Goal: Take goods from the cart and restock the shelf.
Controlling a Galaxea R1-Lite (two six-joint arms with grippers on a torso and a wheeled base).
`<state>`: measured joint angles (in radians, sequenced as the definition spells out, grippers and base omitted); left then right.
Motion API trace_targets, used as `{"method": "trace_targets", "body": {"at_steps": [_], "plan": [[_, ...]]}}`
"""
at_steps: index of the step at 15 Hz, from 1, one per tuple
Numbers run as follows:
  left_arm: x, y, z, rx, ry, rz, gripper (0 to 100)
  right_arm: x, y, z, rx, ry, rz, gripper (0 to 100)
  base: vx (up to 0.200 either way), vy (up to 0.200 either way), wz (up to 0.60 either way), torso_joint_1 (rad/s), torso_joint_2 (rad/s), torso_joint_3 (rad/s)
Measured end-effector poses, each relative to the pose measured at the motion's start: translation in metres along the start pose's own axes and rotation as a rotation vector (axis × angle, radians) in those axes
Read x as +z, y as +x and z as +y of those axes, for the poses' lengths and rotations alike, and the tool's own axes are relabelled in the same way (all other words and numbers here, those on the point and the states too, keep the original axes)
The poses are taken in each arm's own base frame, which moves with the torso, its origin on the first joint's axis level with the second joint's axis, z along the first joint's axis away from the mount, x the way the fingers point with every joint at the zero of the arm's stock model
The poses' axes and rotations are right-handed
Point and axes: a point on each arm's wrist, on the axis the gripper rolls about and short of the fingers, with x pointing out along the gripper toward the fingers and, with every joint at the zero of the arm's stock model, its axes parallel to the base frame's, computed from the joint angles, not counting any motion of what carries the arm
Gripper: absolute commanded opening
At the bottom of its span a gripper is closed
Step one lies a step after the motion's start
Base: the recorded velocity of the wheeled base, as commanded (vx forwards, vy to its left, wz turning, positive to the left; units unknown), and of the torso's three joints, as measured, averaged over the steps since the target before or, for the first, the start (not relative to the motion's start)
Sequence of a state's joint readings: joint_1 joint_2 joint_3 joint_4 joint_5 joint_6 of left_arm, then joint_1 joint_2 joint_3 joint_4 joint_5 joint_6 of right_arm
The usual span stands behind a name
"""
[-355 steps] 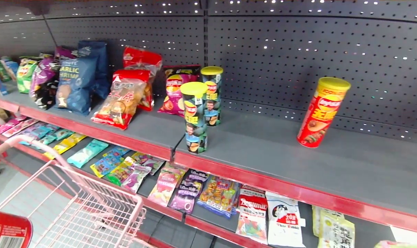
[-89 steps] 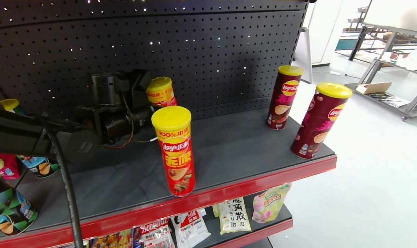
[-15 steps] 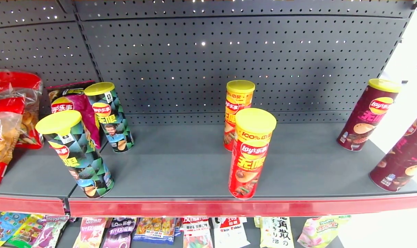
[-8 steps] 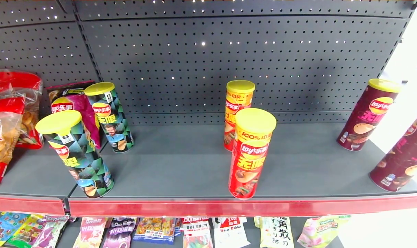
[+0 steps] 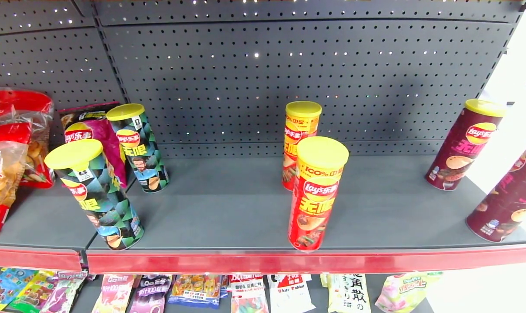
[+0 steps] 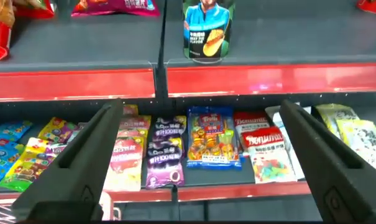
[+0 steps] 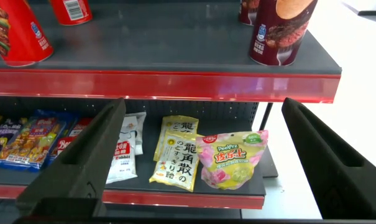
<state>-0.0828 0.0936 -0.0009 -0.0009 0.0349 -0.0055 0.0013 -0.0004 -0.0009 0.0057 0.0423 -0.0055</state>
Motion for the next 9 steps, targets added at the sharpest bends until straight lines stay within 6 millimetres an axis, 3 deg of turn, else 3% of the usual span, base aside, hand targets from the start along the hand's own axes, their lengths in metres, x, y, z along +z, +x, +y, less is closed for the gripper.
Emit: {"method": "trace_targets", "body": {"at_steps": [9], "plan": [[-0.0006, -0.0011, -0.0018, 0.107, -0.001, -0.014, 100, 0.0001, 0.0000, 0.0000, 0.001, -0.003, 0.000, 100, 0.000, 0.000, 0.00, 0.000, 0.00, 0.000]]}}
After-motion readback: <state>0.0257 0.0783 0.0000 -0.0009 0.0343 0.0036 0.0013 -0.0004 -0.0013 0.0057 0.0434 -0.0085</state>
